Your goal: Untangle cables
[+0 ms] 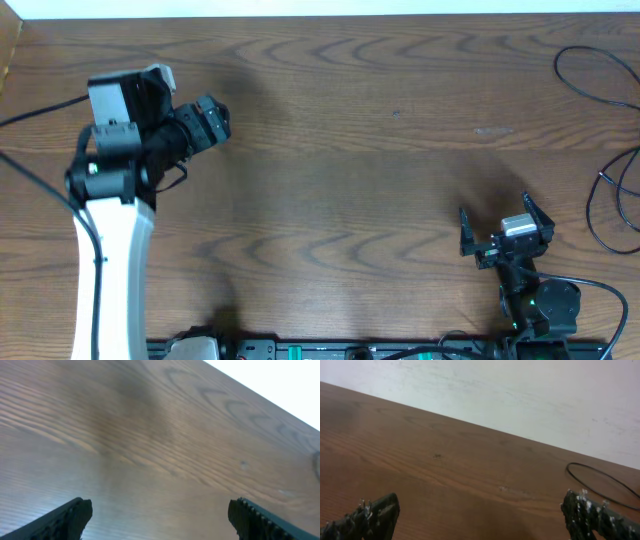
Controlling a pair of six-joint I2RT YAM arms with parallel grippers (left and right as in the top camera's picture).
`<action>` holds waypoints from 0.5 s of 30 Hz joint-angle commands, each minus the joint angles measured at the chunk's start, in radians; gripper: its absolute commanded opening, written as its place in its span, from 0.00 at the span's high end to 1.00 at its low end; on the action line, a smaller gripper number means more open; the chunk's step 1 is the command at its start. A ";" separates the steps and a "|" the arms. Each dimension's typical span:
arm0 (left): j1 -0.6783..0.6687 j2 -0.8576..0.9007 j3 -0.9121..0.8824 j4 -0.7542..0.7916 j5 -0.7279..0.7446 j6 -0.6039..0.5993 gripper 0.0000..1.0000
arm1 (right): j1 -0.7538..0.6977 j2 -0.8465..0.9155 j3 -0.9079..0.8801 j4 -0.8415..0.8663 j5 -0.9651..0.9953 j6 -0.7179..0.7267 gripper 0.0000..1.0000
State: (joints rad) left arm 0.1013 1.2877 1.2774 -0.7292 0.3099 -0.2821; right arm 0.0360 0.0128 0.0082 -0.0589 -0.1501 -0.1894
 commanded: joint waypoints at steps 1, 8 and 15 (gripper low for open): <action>-0.026 -0.158 -0.155 0.146 -0.139 0.026 0.07 | 0.004 -0.002 -0.003 -0.003 -0.010 -0.006 0.01; -0.026 -0.473 -0.600 0.548 -0.147 0.027 0.07 | 0.004 -0.002 -0.003 -0.003 -0.010 -0.006 0.01; -0.056 -0.795 -0.951 0.789 -0.218 0.065 0.07 | 0.004 -0.002 -0.003 -0.003 -0.010 -0.006 0.01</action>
State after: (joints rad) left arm 0.0654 0.6014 0.4194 0.0124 0.1543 -0.2462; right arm 0.0360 0.0132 0.0082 -0.0589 -0.1543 -0.1894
